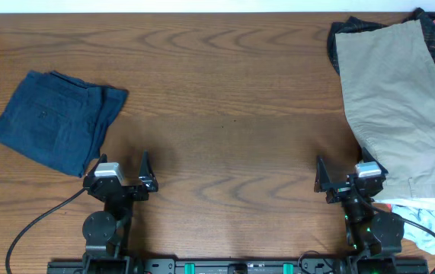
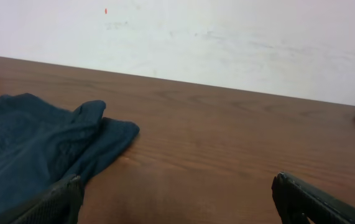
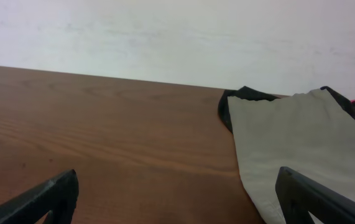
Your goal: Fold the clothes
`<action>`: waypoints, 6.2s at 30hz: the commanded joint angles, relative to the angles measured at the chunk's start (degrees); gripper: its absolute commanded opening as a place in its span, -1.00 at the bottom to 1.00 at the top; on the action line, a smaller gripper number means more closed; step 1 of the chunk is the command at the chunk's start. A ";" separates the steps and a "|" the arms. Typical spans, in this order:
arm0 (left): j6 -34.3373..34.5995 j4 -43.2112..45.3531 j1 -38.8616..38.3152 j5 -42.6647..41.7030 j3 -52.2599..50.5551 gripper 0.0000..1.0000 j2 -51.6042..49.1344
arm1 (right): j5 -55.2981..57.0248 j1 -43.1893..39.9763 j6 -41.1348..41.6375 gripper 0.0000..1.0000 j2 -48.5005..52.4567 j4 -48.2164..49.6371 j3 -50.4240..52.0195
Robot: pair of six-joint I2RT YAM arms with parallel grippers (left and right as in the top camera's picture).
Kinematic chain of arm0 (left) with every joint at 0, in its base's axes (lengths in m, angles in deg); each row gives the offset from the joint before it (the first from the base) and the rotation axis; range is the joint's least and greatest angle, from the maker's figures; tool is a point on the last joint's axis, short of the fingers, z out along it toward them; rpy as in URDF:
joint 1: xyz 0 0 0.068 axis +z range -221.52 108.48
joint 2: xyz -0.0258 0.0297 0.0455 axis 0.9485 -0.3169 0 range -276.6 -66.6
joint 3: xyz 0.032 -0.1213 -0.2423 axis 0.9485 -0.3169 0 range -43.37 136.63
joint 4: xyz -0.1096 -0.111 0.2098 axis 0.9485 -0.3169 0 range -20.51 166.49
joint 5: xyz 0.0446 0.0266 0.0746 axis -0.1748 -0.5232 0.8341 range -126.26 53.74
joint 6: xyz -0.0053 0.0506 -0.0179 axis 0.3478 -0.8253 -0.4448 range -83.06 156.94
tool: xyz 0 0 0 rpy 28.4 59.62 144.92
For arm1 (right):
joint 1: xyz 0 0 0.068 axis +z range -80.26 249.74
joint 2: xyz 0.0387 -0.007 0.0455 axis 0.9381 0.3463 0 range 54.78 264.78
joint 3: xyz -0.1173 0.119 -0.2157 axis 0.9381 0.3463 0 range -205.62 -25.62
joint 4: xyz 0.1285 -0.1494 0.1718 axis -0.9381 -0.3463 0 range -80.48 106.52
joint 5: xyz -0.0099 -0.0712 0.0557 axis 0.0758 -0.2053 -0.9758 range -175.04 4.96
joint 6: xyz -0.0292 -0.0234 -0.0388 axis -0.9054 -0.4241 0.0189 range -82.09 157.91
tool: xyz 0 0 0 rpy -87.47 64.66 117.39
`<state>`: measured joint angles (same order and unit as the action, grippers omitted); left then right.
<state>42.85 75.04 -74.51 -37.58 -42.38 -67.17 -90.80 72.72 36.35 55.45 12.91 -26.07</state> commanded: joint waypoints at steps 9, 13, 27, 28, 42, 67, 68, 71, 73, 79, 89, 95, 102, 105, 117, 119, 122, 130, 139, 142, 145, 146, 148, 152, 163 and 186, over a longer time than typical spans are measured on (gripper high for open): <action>-0.76 -2.43 0.35 0.72 -0.76 0.95 0.37 | 0.11 0.50 -0.68 0.99 -0.37 -0.13 0.13; -0.76 -2.43 0.35 0.72 -0.76 0.95 0.37 | -0.09 0.50 -0.68 0.98 -0.37 -0.11 0.13; 0.55 -3.67 0.35 -0.59 -0.11 0.95 0.22 | -0.44 0.50 2.84 0.99 0.22 -0.15 0.04; 0.57 -4.31 0.33 -0.83 0.28 0.96 0.04 | -0.44 0.50 2.89 0.98 0.48 -0.57 -0.15; 0.55 -23.02 0.35 -6.08 21.66 0.96 -21.73 | 4.42 0.39 4.94 0.99 23.43 -15.67 -19.58; 0.57 -46.51 0.33 -10.05 47.15 0.96 -61.29 | 32.50 -1.81 12.90 0.94 84.02 -37.77 -50.12; 0.57 -46.51 0.33 -10.08 47.12 0.95 -61.51 | 33.07 -2.08 13.38 0.92 85.46 -37.31 -50.12; 0.57 -46.49 0.33 -10.05 47.12 0.96 -61.59 | 33.20 -3.21 13.75 0.75 89.31 -35.63 -50.12; 0.57 -46.49 0.35 -10.05 47.12 0.96 -61.57 | 33.22 -4.04 14.73 0.60 91.49 -34.88 -50.12; 0.57 -46.49 0.33 -10.05 47.15 0.96 -61.59 | 33.22 -6.82 18.08 -0.76 94.36 -33.24 -50.12; 0.57 -46.49 0.33 -10.05 47.12 0.96 -61.57 | 18.21 -7.54 13.31 -0.98 85.44 -44.92 -57.75; 0.57 -46.49 0.33 -10.05 47.12 0.96 -61.57 | -1.99 -7.48 3.02 -0.98 78.42 -54.45 -67.25; 0.57 -46.49 0.35 -10.05 47.12 0.96 -61.59 | -20.92 -3.06 2.97 -0.94 77.44 -59.39 -66.60; 0.57 -46.49 0.33 -10.05 47.12 0.95 -61.57 | -26.43 0.61 2.95 -0.95 77.83 -58.75 -66.14; 0.57 -46.51 0.35 -10.05 47.12 0.96 -61.59 | -32.63 1.42 5.11 -0.98 77.46 -47.60 -74.40; 0.55 -46.49 0.35 -10.05 47.12 0.96 -61.57 | -40.28 1.60 2.10 -0.98 76.81 -45.62 -77.00; 0.57 -46.49 0.35 -10.05 47.12 0.96 -61.59 | -41.18 1.60 2.12 -0.98 76.00 -43.08 -77.88; 0.57 -46.49 0.35 -10.05 47.12 0.95 -61.59 | -34.62 6.08 3.45 -0.98 78.20 -53.02 -74.84; 0.57 -46.49 0.35 -10.05 47.12 0.96 -61.59 | -34.10 19.96 6.93 -0.92 85.09 -42.77 -66.58; 0.57 -46.49 0.33 -10.05 47.12 0.96 -61.59 | -34.12 24.98 11.61 -0.92 88.59 -32.22 -66.51; 0.57 -46.47 0.33 -10.05 47.12 0.96 -61.59 | -34.12 29.05 14.23 -0.83 90.95 -20.72 -66.51; 0.57 -46.47 0.35 -10.05 47.12 0.95 -61.59 | -34.01 30.16 14.38 -0.74 91.54 -17.35 -66.51; 0.57 -46.47 0.33 -10.05 47.12 0.96 -61.59 | -31.08 31.26 14.38 -0.27 91.95 -14.64 -66.53; 2.40 -46.51 0.35 -10.10 47.12 0.96 -61.59 | -20.48 30.12 14.80 0.98 91.91 -18.93 -66.53; 16.33 -46.05 0.11 -20.87 44.94 0.96 -62.88 | 2.97 15.80 17.38 0.98 91.91 -47.63 -66.53; 21.27 -24.28 -18.80 -29.51 41.07 0.62 -91.32 | 2.95 4.31 17.38 0.99 91.91 -58.58 -66.53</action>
<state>62.94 49.81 -92.23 -66.45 -1.05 -155.72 -88.22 77.70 53.00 147.40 -45.43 -92.29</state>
